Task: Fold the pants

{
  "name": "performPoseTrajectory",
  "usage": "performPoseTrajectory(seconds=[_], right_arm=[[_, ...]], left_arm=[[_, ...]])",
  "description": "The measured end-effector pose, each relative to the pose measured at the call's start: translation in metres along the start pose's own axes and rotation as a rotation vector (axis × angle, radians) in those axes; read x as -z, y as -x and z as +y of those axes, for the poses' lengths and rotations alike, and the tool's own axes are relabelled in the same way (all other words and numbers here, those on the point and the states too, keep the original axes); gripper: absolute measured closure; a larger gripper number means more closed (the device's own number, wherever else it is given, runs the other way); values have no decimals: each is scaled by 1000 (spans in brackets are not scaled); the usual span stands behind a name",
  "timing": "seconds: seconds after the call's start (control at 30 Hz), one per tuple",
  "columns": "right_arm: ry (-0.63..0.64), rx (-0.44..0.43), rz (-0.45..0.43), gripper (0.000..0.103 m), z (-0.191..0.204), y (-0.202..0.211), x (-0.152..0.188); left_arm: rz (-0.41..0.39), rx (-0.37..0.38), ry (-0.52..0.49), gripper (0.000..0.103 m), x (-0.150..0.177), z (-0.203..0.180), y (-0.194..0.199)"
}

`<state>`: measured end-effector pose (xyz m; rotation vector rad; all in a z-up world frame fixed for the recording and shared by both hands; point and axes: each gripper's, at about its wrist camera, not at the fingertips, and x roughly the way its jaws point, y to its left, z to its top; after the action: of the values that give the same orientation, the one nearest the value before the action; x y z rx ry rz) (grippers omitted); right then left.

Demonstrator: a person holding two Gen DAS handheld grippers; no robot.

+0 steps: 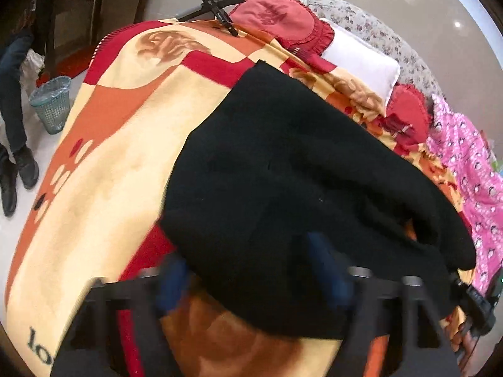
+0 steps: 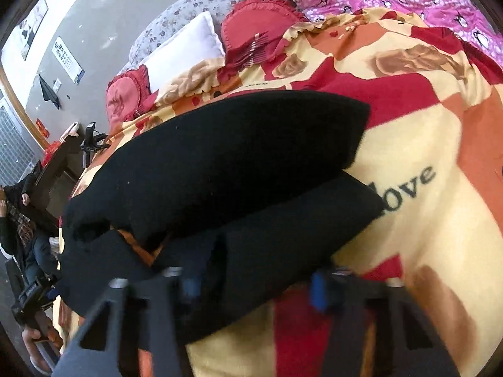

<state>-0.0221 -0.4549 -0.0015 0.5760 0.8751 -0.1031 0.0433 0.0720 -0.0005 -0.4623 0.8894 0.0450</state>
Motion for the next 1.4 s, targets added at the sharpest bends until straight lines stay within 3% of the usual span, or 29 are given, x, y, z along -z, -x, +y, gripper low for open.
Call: performPoseTrajectory(seconds=[0.03, 0.07, 0.17, 0.4, 0.53, 0.8, 0.9, 0.97, 1.03, 1.1, 1.17, 1.27, 1.4], right_arm=[[-5, -26, 6, 87, 0, -1, 0], [-11, -54, 13, 93, 1, -3, 1], [10, -45, -18, 97, 8, 7, 4], [21, -72, -85, 98, 16, 60, 15], [24, -85, -106, 98, 14, 93, 33], [26, -67, -90, 97, 0, 137, 78], [27, -7, -28, 94, -9, 121, 90], [45, 111, 3, 75, -13, 111, 95], [43, 173, 10, 74, -20, 114, 99], [36, 206, -20, 73, -27, 126, 98], [37, 237, -58, 73, -29, 142, 93], [47, 243, -122, 69, -25, 162, 86], [93, 165, -111, 68, -5, 155, 80]], left_arm=[[3, -19, 0, 78, -2, 2, -3], [11, -3, 3, 85, -4, 5, -5], [16, 59, 29, 90, -8, 13, -3], [-25, 132, -39, 92, -8, 19, 36], [-12, 188, -19, 93, 0, 38, 58], [49, 168, -46, 92, 32, 68, 86], [75, 122, -69, 89, 46, 72, 82], [79, 80, -88, 87, 50, 71, 83], [74, 79, -90, 84, 51, 72, 93], [60, 64, -101, 73, 52, 73, 107], [35, 56, -110, 73, 54, 71, 124], [-45, -31, -156, 74, 59, 63, 150], [-80, 12, -170, 74, 67, 52, 174]])
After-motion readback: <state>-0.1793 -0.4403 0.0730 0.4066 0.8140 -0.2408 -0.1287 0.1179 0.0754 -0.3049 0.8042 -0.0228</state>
